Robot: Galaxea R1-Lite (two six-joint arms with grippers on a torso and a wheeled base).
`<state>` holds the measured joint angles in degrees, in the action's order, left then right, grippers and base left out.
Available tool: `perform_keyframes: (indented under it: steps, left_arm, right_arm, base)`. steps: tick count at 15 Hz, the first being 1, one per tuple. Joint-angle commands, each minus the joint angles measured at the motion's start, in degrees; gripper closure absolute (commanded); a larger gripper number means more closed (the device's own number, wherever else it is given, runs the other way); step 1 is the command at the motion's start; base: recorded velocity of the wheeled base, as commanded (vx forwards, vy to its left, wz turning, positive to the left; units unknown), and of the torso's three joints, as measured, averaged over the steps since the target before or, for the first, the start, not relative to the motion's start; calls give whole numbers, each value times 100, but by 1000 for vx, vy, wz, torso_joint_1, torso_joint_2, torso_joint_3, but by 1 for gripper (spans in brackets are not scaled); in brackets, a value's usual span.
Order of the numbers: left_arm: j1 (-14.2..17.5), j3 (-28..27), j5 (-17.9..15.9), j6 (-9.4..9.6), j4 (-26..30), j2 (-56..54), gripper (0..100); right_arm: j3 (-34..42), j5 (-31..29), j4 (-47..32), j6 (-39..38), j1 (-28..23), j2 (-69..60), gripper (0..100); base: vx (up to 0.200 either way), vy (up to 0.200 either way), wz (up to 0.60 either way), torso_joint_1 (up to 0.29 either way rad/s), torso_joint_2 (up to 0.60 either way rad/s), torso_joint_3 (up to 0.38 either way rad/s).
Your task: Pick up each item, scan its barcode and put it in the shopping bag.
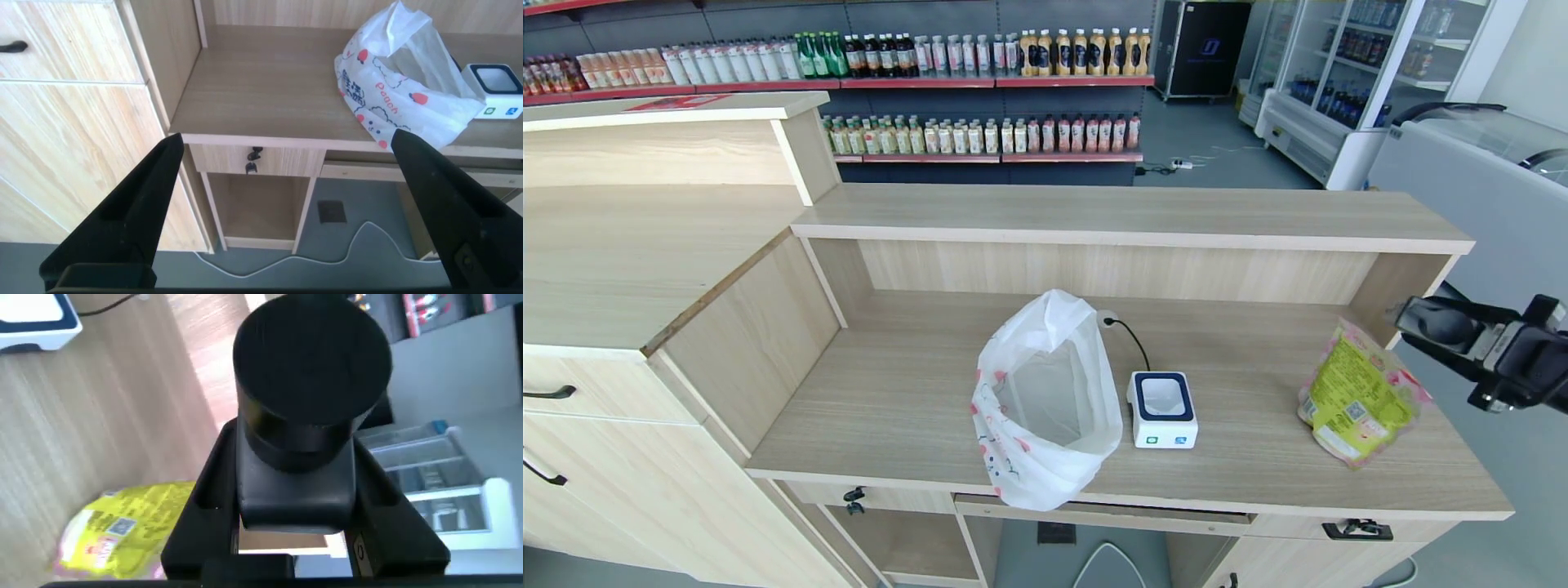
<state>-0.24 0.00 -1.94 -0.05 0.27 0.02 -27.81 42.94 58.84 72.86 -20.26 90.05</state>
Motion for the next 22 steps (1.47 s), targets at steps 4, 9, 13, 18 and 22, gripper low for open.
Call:
perform_keyframes:
  steps: [4,9,13,18,22]
  left_arm:
    - [7,0,0,-4,0,6,0]
    - [-2,0,0,-4,0,6,0]
    - [-2,0,0,-4,0,6,0]
    - [-2,0,0,-4,0,6,0]
    - [-2,0,0,-4,0,6,0]
  right_arm:
    - [258,365,1261,1204,637,-1737,100]
    - [513,250,786,3366,2940,-2141,100]
    - [592,242,426,4974,3714,-2826,100]
    - [583,127,-1894,6433,4469,-4162,100]
    - [566,145,-2184,6495,4672,-4804,100]
  base:
    - [0,0,0,0,0,0]
    - [0,0,0,0,0,0]
    - [0,0,0,0,0,0]
    - [0,0,0,0,0,0]
    - [0,0,0,0,0,0]
